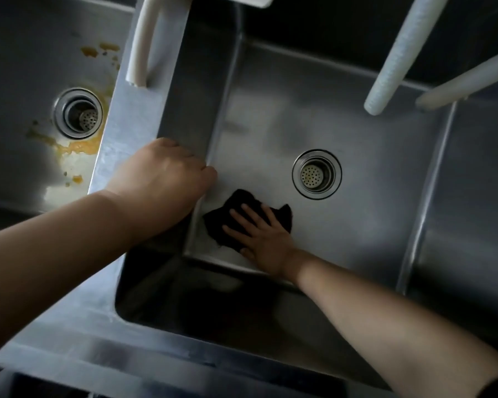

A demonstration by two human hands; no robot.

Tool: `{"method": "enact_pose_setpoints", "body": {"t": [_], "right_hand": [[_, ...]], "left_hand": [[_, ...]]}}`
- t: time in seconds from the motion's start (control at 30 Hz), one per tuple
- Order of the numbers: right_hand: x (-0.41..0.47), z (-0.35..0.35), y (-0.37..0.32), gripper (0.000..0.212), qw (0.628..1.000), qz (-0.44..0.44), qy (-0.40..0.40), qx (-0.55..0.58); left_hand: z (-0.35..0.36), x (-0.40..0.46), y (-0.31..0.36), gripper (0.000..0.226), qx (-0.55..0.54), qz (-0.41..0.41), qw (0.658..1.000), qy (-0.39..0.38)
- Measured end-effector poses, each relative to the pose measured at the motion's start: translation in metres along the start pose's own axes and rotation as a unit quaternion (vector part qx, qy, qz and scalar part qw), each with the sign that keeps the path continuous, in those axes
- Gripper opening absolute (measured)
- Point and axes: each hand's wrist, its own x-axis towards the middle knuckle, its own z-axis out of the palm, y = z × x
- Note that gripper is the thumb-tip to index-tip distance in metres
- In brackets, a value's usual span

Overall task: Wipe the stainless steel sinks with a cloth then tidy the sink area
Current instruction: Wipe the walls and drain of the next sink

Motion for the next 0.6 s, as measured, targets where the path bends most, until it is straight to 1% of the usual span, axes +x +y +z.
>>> {"method": "enact_pose_setpoints", "body": {"t": [0.1, 0.2, 0.3, 0.4, 0.47, 0.53, 0.6], "right_hand": [[-0.041, 0.003, 0.03, 0.064, 0.993, 0.114, -0.011, 0.007], [-0.086, 0.011, 0.068, 0.065, 0.972, 0.23, -0.049, -0.004], [-0.122, 0.012, 0.099, 0.066, 0.932, 0.352, -0.092, -0.007], [-0.149, 0.011, 0.116, 0.071, 0.886, 0.449, -0.113, 0.025], [-0.159, 0.013, 0.115, 0.073, 0.864, 0.484, -0.13, 0.049], [-0.162, 0.016, 0.106, 0.076, 0.851, 0.497, -0.152, 0.07], [-0.161, 0.019, 0.092, 0.079, 0.854, 0.483, -0.176, 0.079]], "left_hand": [[0.0, -0.002, 0.001, 0.016, -0.002, 0.012, 1.0, 0.02], [0.0, -0.002, 0.002, 0.015, -0.002, 0.014, 0.999, 0.037], [0.001, -0.002, 0.002, 0.016, -0.001, 0.019, 0.999, 0.036], [0.003, -0.003, 0.001, 0.018, 0.003, 0.015, 0.999, 0.033], [0.004, -0.004, 0.001, 0.017, 0.003, 0.012, 0.999, 0.038], [0.005, -0.004, 0.001, 0.017, 0.002, 0.013, 0.999, 0.044], [0.004, -0.004, 0.0, 0.018, -0.003, 0.015, 0.999, 0.047]]}}
